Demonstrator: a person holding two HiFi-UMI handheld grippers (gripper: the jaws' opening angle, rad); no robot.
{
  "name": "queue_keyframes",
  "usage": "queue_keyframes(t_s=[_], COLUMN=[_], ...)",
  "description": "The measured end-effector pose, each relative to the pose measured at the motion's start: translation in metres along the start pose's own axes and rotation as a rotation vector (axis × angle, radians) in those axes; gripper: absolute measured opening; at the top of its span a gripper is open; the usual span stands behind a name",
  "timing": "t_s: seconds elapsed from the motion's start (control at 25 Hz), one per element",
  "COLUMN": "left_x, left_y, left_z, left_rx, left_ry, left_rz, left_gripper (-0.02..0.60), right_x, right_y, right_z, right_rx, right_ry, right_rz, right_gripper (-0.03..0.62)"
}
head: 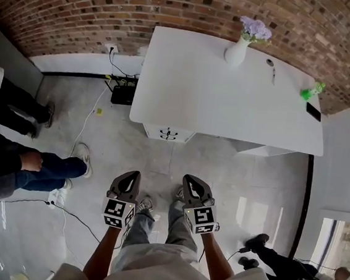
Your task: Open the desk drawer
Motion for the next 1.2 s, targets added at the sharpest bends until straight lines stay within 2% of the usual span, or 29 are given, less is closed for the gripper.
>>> queue_keyframes(t_s=[0.28, 0.52, 0.68, 0.84, 1.2], left_x=[0.011, 0.021, 0.028, 0.040, 0.055], left_y=[-0.017, -0.032, -0.044, -0.058, -0.086], left_z=[-0.022, -0.061, -0.089, -0.115, -0.180], left_rx=[-0.003, 0.026, 0.048, 0.050, 0.076], left_ry=[0.013, 0.014, -0.039, -0.054, -0.011], left_rz=[-0.022, -0.055, -0.098, -0.092, -0.063], left_gripper=[0.012, 0.012, 0.012, 0.012, 0.012], right_x=[-0.001, 0.015, 0.020, 0.018, 0.004], right_y=[-0.025, -0.039, -0.054, -0.073, -0.109], right_z=[-0.018, -0.069, -0.108, -0.142, -0.210], right_rx=[-0.024, 0.025, 0.056, 0.066, 0.098], right_ry=[-0.102, -0.168, -0.213, -0.221, -0.204], right_rz=[-0.021, -0.048, -0.054, -0.056, -0.055], right_gripper=[0.018, 0.018, 0.018, 0.018, 0.018])
Point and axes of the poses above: the fingertips, and each gripper's own axes: y backward along the fingers, x to its left, z out of its top, the point moved 9 cm from there along y, backward along the fingers, and after that the axes turned 1 degree about -x, right-handed, at the moved point
